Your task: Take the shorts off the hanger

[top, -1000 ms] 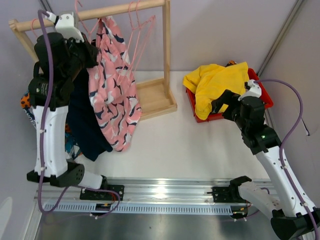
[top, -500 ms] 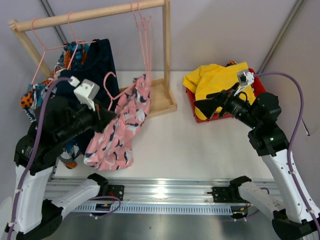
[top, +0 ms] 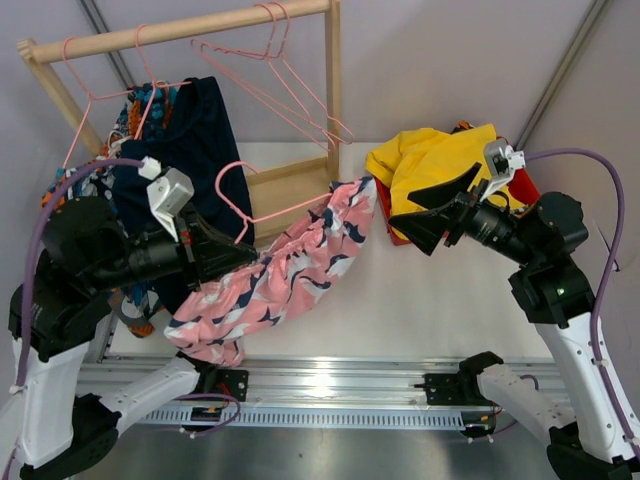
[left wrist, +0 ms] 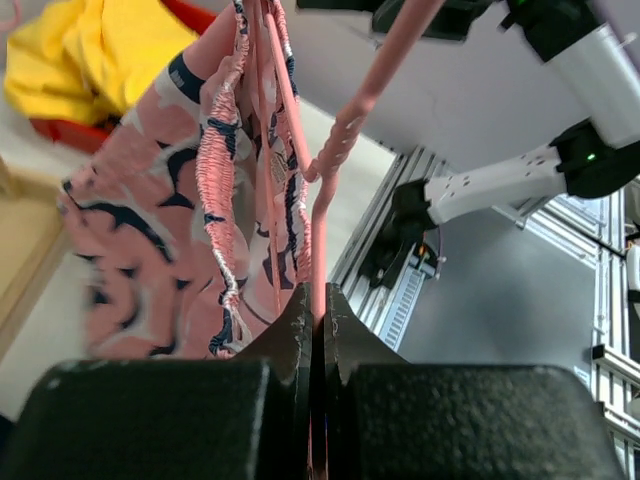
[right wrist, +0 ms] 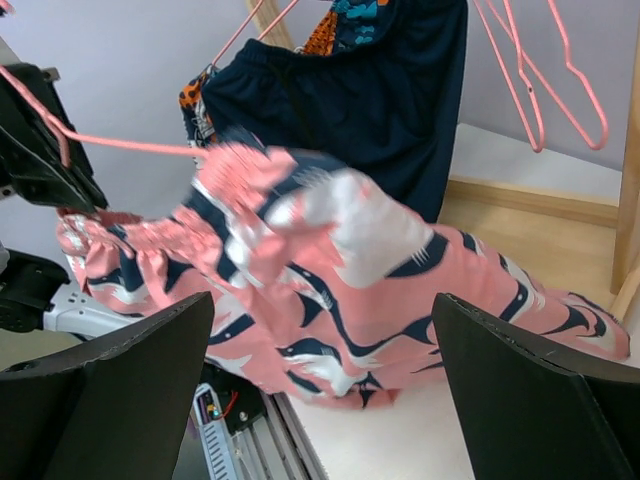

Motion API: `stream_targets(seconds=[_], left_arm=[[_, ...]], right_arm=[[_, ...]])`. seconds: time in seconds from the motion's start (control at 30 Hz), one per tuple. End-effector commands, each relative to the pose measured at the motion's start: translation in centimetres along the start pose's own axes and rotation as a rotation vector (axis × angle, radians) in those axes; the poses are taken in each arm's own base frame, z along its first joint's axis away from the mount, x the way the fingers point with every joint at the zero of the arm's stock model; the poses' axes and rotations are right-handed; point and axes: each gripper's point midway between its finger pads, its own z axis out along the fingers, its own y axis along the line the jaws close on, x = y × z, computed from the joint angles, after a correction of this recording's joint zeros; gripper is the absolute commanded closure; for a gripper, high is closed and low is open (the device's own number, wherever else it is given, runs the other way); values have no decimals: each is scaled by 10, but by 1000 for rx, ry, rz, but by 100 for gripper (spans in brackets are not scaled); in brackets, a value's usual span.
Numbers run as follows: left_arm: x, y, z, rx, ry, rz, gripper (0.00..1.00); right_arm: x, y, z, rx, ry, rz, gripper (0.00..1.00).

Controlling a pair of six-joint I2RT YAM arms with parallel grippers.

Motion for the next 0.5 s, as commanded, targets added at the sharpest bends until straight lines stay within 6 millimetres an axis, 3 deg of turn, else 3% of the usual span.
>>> stream_targets(seconds=[0.0, 0.3, 0.47], left_arm=[[-45, -34, -11, 121, -135, 63, 100], [-63, -53, -17, 199, -179, 67, 100], [-56, -45, -11, 179, -157, 50, 100]], right_arm=[[-2, 10, -1, -43, -14, 2, 1], [2, -1, 20, -78, -67, 33, 1], [-2, 2, 45, -142, -89, 43, 3]])
